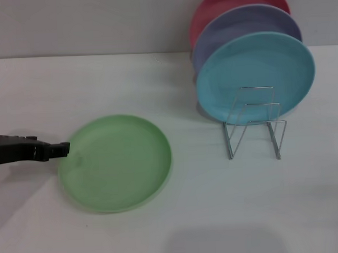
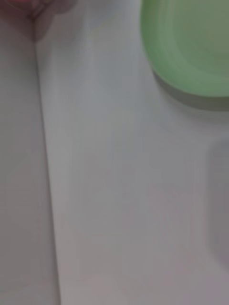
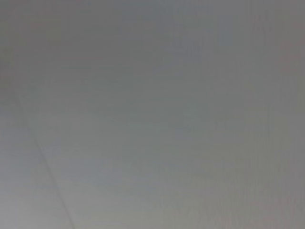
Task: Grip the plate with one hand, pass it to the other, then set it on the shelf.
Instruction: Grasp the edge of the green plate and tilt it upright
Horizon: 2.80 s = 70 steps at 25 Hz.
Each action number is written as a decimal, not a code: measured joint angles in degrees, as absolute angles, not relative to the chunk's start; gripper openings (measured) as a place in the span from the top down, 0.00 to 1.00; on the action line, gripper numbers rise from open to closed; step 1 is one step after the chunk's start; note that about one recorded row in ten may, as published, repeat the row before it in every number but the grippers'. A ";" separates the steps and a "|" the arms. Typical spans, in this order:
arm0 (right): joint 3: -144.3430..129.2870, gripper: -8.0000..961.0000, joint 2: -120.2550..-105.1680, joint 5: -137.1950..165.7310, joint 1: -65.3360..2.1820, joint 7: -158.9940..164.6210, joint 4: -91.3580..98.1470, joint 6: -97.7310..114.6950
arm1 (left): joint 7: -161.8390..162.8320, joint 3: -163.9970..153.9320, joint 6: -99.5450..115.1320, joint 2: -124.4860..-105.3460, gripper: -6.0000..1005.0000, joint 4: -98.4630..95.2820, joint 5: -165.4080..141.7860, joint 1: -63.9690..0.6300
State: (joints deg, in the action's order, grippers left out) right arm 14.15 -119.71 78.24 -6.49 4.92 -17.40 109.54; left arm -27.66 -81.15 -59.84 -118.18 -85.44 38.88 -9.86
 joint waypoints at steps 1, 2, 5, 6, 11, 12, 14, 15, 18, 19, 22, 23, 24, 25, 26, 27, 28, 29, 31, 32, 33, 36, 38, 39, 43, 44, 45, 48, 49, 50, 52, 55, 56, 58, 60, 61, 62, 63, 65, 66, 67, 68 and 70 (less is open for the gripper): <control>14.15 0.13 -119.71 78.24 -6.49 4.92 -17.40 109.54 | -27.67 -81.14 -59.86 -118.18 0.22 -85.05 38.72 -9.99; 14.15 0.13 -119.71 78.24 -6.49 4.92 -17.40 109.52 | -27.67 -81.14 -59.93 -118.19 0.22 -84.81 38.57 -10.05; 14.15 0.13 -119.71 78.23 -6.39 4.92 -17.40 109.51 | -27.68 -81.50 -60.17 -118.20 0.22 -84.47 38.34 -10.15; 14.15 0.13 -119.71 78.23 -6.39 4.92 -17.40 109.51 | -27.69 -81.71 -60.27 -118.21 0.22 -84.44 38.33 -10.14; 14.15 0.13 -119.71 78.21 -6.36 4.92 -17.35 109.50 | -27.69 -83.05 -60.70 -118.21 0.23 -84.55 38.07 -10.08; 14.15 0.13 -119.71 78.22 -6.36 4.92 -17.35 109.50 | -27.69 -83.26 -60.71 -118.21 0.23 -84.60 37.90 -10.11; 14.15 0.13 -119.71 78.22 -6.40 4.92 -17.38 109.53 | -27.69 -83.36 -60.74 -118.21 0.23 -84.67 37.80 -10.13; 14.15 0.13 -119.71 78.22 -6.42 4.92 -17.40 109.57 | -27.69 -83.38 -60.79 -118.22 0.23 -84.73 37.79 -10.14; 14.15 0.13 -119.71 78.21 -6.42 4.92 -17.40 109.57 | -27.69 -83.41 -60.97 -118.21 0.23 -84.85 37.79 -10.15; 14.15 0.13 -119.71 78.21 -6.42 4.92 -17.40 109.53 | -27.69 -83.41 -60.99 -118.21 0.23 -84.88 37.79 -10.16; 14.15 0.13 -119.71 78.22 -6.42 4.92 -17.41 109.42 | -27.69 -83.33 -60.98 -118.22 0.24 -84.90 37.79 -10.18; 14.15 0.13 -119.71 78.21 -6.42 4.92 -17.40 109.41 | -27.69 -83.27 -60.96 -118.21 0.24 -84.90 37.79 -10.18; 14.15 0.13 -119.71 78.22 -6.40 4.92 -17.41 109.42 | -27.69 -83.17 -60.89 -118.21 0.24 -84.91 37.79 -10.19; 14.15 0.13 -119.71 78.22 -6.37 4.92 -17.40 109.41 | -27.69 -83.14 -60.85 -118.21 0.24 -84.91 37.79 -10.20; 14.15 0.13 -119.71 78.22 -6.37 4.92 -17.40 109.41 | -27.69 -83.12 -60.80 -118.21 0.24 -84.91 37.79 -10.20; 14.15 0.13 -119.71 78.22 -6.36 4.92 -17.39 109.41 | -27.69 -83.11 -60.73 -118.21 0.24 -84.87 37.79 -10.20; 14.15 0.13 -119.71 78.22 -6.36 4.92 -17.38 109.41 | -27.69 -83.11 -60.73 -118.21 0.24 -84.87 37.79 -10.20; 14.15 0.13 -119.71 78.21 -6.35 4.92 -17.36 109.40 | -27.69 -83.11 -60.73 -118.21 0.24 -84.87 37.79 -10.20; 14.15 0.13 -119.71 78.22 -6.34 4.92 -17.36 109.36 | -27.69 -83.21 -60.58 -118.21 0.25 -84.26 37.79 -10.27; 14.15 0.13 -119.71 78.21 -6.35 4.92 -17.36 109.33 | -27.69 -83.25 -60.57 -118.21 0.25 -84.08 37.79 -10.33; 14.15 0.13 -119.71 78.22 -6.36 4.92 -17.36 109.32 | -27.68 -83.27 -60.57 -118.21 0.25 -83.94 37.79 -10.40; 14.15 0.13 -119.71 78.22 -6.39 4.92 -17.39 109.14 | -27.68 -83.32 -60.58 -118.17 0.25 -83.82 37.79 -10.52; 14.15 0.13 -119.71 78.22 -6.38 4.92 -17.37 108.89 | -27.68 -83.30 -60.57 -118.14 0.25 -83.75 37.79 -10.54; 14.15 0.13 -119.71 78.22 -6.37 4.92 -17.35 108.76 | -27.68 -83.29 -60.57 -118.14 0.25 -83.62 37.79 -10.56; 13.92 0.13 -119.71 78.22 -6.32 4.92 -17.25 108.62 | -27.68 -83.33 -60.54 -118.12 0.26 -82.29 37.79 -11.15; 13.77 0.13 -119.71 78.22 -6.32 4.92 -17.21 108.62 | -27.68 -83.31 -60.50 -118.12 0.26 -81.76 37.79 -11.37; 13.62 0.13 -119.71 78.22 -6.32 4.92 -17.17 108.62 | -27.68 -83.26 -60.46 -118.12 0.26 -81.23 37.79 -11.63; 13.53 0.13 -119.71 78.22 -6.32 4.92 -17.15 108.62 | -27.68 -83.09 -60.37 -118.12 0.26 -80.08 37.75 -12.23; 13.46 0.13 -119.71 78.22 -6.33 4.92 -17.14 108.62 | -27.68 -83.10 -60.29 -118.12 0.26 -80.01 37.73 -12.29; 13.20 0.13 -119.71 78.22 -6.32 4.92 -17.11 108.62 | -27.68 -83.15 -60.18 -118.12 0.27 -79.95 37.71 -12.34; 13.07 0.13 -119.71 78.22 -6.33 4.92 -17.08 108.62 | -27.68 -83.25 -60.00 -118.12 0.27 -79.69 37.67 -12.47; 12.94 0.13 -119.71 78.22 -6.33 4.92 -17.05 108.62 | -27.68 -83.23 -59.93 -118.12 0.27 -78.62 37.64 -13.00; 12.94 0.13 -119.71 78.22 -6.33 4.92 -17.05 108.62 | -27.68 -83.23 -59.93 -118.12 0.27 -78.62 37.64 -13.00; 12.92 0.13 -119.71 78.22 -6.33 4.92 -17.05 108.62 | -27.68 -83.23 -59.93 -118.12 0.27 -78.21 37.62 -13.17; 12.92 0.13 -119.71 78.22 -6.34 4.92 -17.04 108.63 | -27.68 -83.26 -59.93 -118.16 0.27 -77.79 37.61 -13.37; 12.92 0.13 -119.71 78.22 -6.37 4.92 -17.05 108.63 | -27.68 -83.22 -59.94 -118.17 0.28 -77.60 37.61 -13.47; 12.92 0.13 -119.71 78.22 -6.39 4.92 -17.05 108.63 | -27.68 -83.13 -59.94 -118.19 0.28 -77.32 37.61 -13.62; 12.92 0.13 -119.71 78.22 -6.39 4.92 -17.05 108.63 | -27.68 -83.06 -59.93 -118.19 0.28 -77.13 37.61 -13.72; 12.92 0.13 -119.71 78.22 -6.41 4.92 -17.05 108.63 | -27.68 -83.00 -59.94 -118.18 0.28 -76.87 37.61 -13.86; 12.91 0.13 -119.71 78.22 -6.41 4.92 -17.05 108.63 | -27.68 -82.99 -59.94 -118.17 0.28 -76.85 37.61 -13.88; 12.92 0.13 -119.71 78.22 -6.42 4.92 -17.05 108.63 | -27.57 -82.97 -59.94 -118.17 0.28 -76.72 37.44 -13.97; 12.92 0.13 -119.71 78.22 -6.42 4.92 -17.05 108.63 | -27.34 -82.93 -59.94 -118.20 0.28 -76.67 37.09 -14.07; 12.91 0.13 -119.71 78.22 -6.42 4.92 -17.05 108.63 | -26.98 -82.82 -60.27 -118.24 0.28 -76.61 36.19 -14.41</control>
State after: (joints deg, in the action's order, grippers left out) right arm 12.91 -119.71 78.22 -6.42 4.92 -17.05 108.63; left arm -26.98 -82.82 -60.27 -118.24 -76.61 36.19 -14.41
